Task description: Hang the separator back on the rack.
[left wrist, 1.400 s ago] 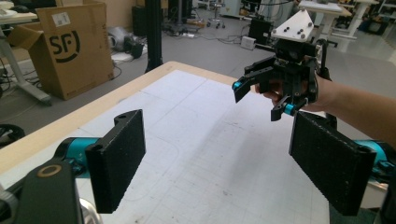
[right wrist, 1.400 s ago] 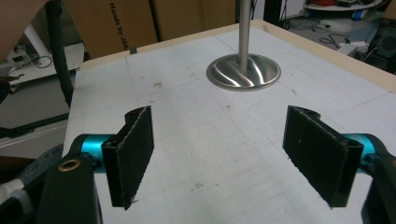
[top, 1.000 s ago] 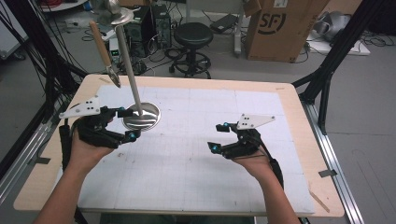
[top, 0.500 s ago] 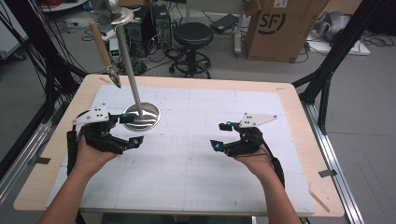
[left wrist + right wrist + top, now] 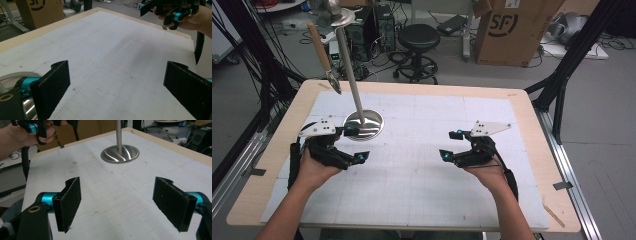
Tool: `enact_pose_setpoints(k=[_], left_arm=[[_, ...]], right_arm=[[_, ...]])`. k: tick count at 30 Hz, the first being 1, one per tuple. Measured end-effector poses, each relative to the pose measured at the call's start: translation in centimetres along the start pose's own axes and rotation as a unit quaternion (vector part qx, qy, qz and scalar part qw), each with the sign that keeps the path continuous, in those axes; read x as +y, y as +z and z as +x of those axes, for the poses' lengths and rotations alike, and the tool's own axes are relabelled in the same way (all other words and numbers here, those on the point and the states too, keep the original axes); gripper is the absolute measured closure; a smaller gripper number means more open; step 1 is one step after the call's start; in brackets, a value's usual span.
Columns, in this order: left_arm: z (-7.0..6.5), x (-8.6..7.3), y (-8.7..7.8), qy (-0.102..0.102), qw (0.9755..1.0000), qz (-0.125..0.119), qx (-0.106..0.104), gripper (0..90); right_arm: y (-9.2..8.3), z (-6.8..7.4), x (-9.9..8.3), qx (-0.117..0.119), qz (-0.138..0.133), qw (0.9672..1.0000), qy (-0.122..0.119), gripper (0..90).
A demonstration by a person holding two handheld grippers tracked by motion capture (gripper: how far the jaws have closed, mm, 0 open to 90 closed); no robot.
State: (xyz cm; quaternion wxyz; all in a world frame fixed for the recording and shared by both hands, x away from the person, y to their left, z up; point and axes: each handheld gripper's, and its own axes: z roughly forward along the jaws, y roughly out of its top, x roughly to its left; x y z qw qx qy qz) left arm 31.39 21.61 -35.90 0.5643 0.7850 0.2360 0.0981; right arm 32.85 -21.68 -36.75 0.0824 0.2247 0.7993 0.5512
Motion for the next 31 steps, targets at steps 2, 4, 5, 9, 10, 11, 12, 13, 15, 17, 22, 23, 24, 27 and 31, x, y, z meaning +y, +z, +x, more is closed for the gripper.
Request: enact_pose_setpoints(k=[2, 4, 5, 9, 10, 11, 12, 13, 15, 17, 22, 23, 24, 27, 31], left_arm=[[-0.02, 0.01, -0.03, 0.002, 1.0000, 0.002, 0.001, 7.4], [0.03, 0.03, -0.10, 0.000, 1.0000, -0.001, 0.001, 7.4], [0.05, 0.03, -0.16, 0.000, 1.0000, 0.000, 0.004, 7.3], [0.07, 0.05, -0.41, -0.004, 1.0000, -0.003, 0.005, 7.2], [0.08, 0.06, -0.43, -0.003, 1.0000, -0.004, 0.004, 7.2], [0.06, 0.07, -0.44, -0.003, 1.0000, -0.003, 0.004, 7.2], [0.05, 0.07, -0.42, -0.002, 1.0000, -0.002, 0.003, 7.2], [0.01, 0.06, -0.38, -0.003, 1.0000, -0.003, 0.002, 7.2], [-0.01, 0.05, -0.38, -0.003, 1.0000, -0.003, 0.002, 7.2], [-0.02, 0.05, -0.43, -0.003, 1.0000, -0.005, -0.001, 7.0], [0.01, 0.08, -0.47, -0.003, 1.0000, -0.006, 0.001, 7.0], [0.03, 0.07, -0.45, -0.003, 1.0000, -0.006, 0.001, 7.1], [0.06, 0.06, -0.44, -0.003, 1.0000, -0.006, 0.000, 7.0], [0.07, 0.05, -0.45, -0.003, 1.0000, -0.005, 0.001, 6.9], [0.05, 0.04, -0.46, -0.004, 1.0000, -0.004, 0.002, 6.5]], right_arm=[[0.05, 0.01, -0.01, -0.001, 0.002, 1.0000, -0.001, 22.1], [0.16, 0.06, -0.03, -0.001, 0.004, 1.0000, 0.001, 22.0], [0.21, 0.09, -0.05, -0.002, 0.005, 1.0000, 0.000, 22.0], [0.24, 0.10, -0.06, 0.000, 0.005, 1.0000, -0.001, 22.0], [0.22, 0.09, -0.05, 0.000, 0.004, 1.0000, -0.001, 22.0], [0.21, 0.09, -0.05, 0.000, 0.004, 1.0000, -0.001, 22.0], [0.20, 0.09, -0.05, -0.001, 0.005, 1.0000, 0.002, 22.0], [0.21, 0.07, -0.06, -0.001, 0.005, 1.0000, 0.001, 22.0], [0.24, 0.07, -0.07, 0.000, 0.004, 1.0000, -0.001, 22.0], [0.22, 0.12, -0.06, 0.000, 0.006, 1.0000, -0.001, 22.0], [0.20, 0.11, -0.04, 0.000, 0.004, 1.0000, 0.000, 22.0], [0.21, 0.10, -0.04, 0.001, 0.004, 1.0000, 0.000, 22.1], [0.22, 0.09, -0.04, 0.001, 0.004, 1.0000, 0.000, 22.0], [0.31, 0.05, -0.07, 0.002, 0.006, 1.0000, -0.002, 22.1], [0.41, -0.04, -0.10, 0.003, 0.005, 1.0000, -0.001, 22.0]])
